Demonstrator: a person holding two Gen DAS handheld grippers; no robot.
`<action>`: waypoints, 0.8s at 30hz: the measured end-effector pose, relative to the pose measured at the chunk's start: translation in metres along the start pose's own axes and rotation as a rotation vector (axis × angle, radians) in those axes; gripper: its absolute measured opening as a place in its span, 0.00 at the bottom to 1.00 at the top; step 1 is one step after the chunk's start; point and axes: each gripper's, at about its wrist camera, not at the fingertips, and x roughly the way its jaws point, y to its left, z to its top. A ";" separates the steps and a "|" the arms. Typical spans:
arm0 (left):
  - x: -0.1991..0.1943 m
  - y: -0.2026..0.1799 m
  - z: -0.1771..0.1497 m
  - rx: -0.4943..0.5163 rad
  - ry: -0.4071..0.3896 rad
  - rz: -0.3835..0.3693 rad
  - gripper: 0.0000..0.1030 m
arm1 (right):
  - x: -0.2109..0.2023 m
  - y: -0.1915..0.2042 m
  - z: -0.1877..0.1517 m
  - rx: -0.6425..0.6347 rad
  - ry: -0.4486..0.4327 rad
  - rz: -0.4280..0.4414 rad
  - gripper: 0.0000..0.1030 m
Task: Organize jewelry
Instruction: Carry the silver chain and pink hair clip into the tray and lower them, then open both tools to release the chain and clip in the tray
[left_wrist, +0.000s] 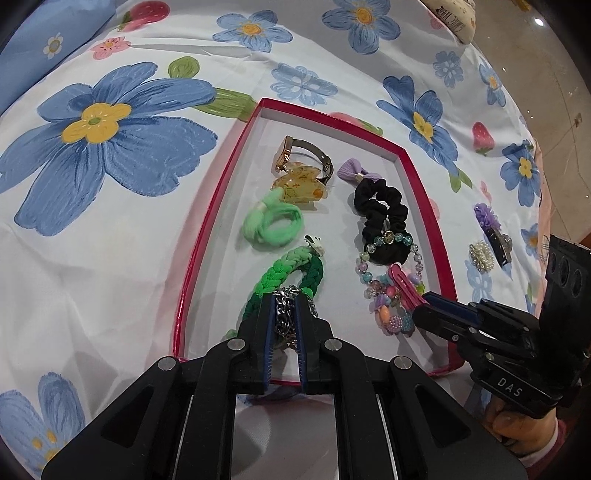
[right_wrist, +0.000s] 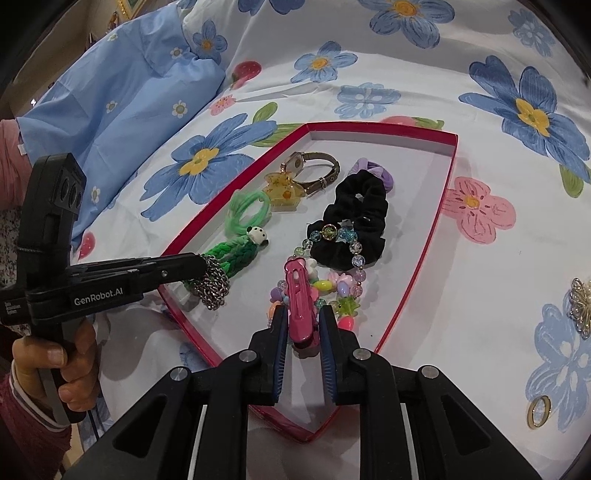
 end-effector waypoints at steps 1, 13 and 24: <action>0.000 0.000 0.000 0.001 0.000 0.000 0.09 | 0.000 0.000 0.000 0.000 0.000 -0.001 0.18; -0.005 -0.003 -0.001 -0.002 -0.005 0.002 0.29 | -0.002 0.000 0.000 0.008 -0.007 0.017 0.32; -0.020 -0.008 -0.004 -0.002 -0.029 -0.003 0.54 | -0.030 -0.010 -0.004 0.061 -0.097 0.004 0.37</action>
